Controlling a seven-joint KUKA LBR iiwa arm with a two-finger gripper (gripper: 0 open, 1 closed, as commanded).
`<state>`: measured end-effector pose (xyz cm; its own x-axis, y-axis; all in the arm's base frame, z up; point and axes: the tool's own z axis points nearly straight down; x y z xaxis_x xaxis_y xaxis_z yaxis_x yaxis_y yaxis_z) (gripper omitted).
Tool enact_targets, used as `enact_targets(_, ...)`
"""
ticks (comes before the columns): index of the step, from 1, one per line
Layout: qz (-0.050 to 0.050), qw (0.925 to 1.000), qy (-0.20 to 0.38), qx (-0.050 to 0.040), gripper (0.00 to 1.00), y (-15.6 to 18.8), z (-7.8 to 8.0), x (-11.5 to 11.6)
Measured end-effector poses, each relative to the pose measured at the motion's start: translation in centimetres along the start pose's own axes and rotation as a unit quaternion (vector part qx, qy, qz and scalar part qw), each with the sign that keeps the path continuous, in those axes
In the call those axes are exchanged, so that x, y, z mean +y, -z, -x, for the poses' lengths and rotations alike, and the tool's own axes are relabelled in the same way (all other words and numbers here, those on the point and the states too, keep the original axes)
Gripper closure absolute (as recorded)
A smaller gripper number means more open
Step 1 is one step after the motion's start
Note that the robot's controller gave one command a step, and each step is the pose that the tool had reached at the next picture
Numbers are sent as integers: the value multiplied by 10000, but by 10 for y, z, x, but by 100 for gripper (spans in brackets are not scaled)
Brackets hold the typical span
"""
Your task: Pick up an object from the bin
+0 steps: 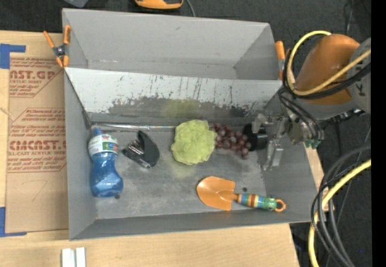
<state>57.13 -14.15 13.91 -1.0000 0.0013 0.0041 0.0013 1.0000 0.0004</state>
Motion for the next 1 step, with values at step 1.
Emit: enact_targets(1, -8, 10000, 9, -36, 0, 4, 2, 0)
